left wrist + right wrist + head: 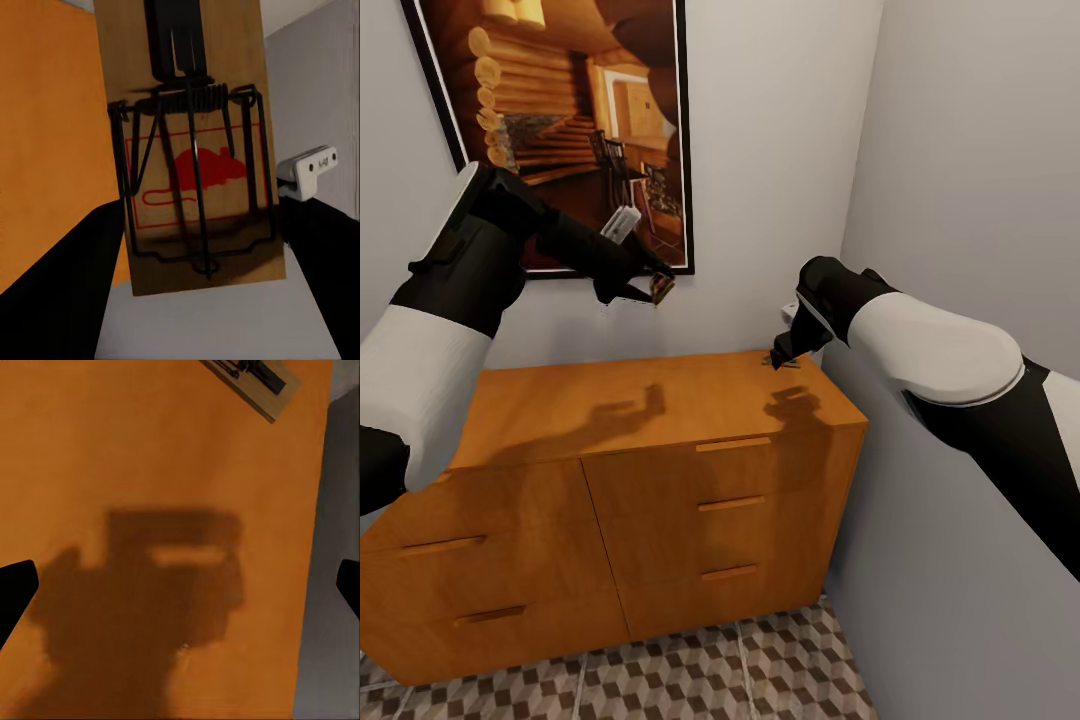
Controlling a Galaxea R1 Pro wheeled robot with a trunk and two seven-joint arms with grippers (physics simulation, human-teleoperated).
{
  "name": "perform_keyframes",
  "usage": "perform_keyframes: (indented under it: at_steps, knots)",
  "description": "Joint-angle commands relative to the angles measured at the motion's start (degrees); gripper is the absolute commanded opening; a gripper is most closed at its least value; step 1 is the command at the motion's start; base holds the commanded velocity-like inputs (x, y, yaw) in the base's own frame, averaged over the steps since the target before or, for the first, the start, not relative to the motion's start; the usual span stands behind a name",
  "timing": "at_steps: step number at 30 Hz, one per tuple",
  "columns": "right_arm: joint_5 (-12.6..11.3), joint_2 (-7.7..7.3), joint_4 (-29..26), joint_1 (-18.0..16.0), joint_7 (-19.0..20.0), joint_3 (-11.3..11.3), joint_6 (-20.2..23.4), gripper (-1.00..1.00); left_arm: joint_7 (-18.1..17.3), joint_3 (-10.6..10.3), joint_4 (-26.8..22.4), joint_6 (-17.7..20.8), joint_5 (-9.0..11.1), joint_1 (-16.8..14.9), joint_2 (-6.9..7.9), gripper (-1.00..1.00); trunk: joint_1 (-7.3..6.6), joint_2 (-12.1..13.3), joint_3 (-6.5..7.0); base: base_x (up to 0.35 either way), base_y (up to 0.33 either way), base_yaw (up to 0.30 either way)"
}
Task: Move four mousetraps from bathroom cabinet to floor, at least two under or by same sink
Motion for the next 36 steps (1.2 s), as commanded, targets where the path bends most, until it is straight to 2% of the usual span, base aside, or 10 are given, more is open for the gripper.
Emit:
perform_keyframes:
  at_steps: [1, 5, 8, 10, 11, 13, 14, 20, 22, 36]
  knots:
    - [-0.6, 0.05, 0.2, 0.0, -1.7, -0.3, -0.3, 1.0, 0.4, -0.6, -1.2, 0.4, 0.4, -0.1, 0.07, -1.0, 0.0, 0.0, -0.06, 0.0, 0.0, 0.0]
    - [-3.9, 0.05, 0.2, 0.0, -10.3, -6.1, -2.7, 1.0, 0.4, -3.9, -4.4, 0.2, 0.4, -0.1, 0.0, -1.0, 0.0, 0.0, -0.06, 0.0, 0.0, 0.0]
    - [-8.3, 0.05, 0.1, 0.0, -25.7, -15.4, -6.6, 1.0, 0.2, -6.6, -9.4, 0.1, 0.4, -0.1, 0.02, -1.0, 0.0, 0.0, -0.06, 0.0, 0.0, 0.0]
    - [-12.6, 0.05, 0.0, 0.0, -38.6, -22.4, -10.1, 1.0, 0.2, -7.5, -13.0, 0.1, 0.4, -0.1, 0.19, -1.0, 0.0, 0.0, -0.06, 0.0, 0.0, 0.0]
    - [-14.5, 0.05, -0.2, 0.0, -43.1, -24.5, -11.8, 1.0, 0.2, -7.9, -14.0, 0.0, 0.4, -0.1, 0.41, -1.0, 0.0, 0.0, -0.06, 0.0, 0.0, 0.0]
    - [-16.5, 0.05, -0.3, 0.1, -46.8, -26.3, -13.5, 1.0, 0.2, -8.6, -15.0, 0.1, 0.4, -0.1, 1.21, -1.0, 0.0, 0.0, -0.06, 0.0, 0.0, 0.0]
    - [-16.9, 0.05, -0.4, 0.1, -47.5, -26.7, -13.9, 1.0, 0.2, -8.8, -15.2, 0.1, 0.4, -0.1, 1.66, -1.0, 0.0, 0.0, -0.06, 0.0, 0.0, 0.0]
    - [-18.5, -0.47, -0.6, 0.3, -48.1, -28.1, -15.6, 1.0, -0.1, -11.1, -20.4, -0.1, 0.4, -0.1, 9.68, -1.0, 0.0, 0.0, -0.06, 0.0, 0.0, 0.0]
    - [-18.6, -0.71, -0.6, 0.6, -48.1, -28.2, -16.1, 1.0, -0.1, -11.6, -21.1, -0.9, 0.4, -0.1, 10.84, -1.0, 0.0, 0.0, -0.06, 0.0, 0.0, 0.0]
    - [-18.6, -1.04, -0.7, 1.7, -48.4, -28.2, -18.8, 1.0, 0.0, -17.8, -26.0, -5.5, 0.4, -0.1, 11.77, -1.0, 0.0, 0.0, -0.06, 0.0, 0.0, 0.0]
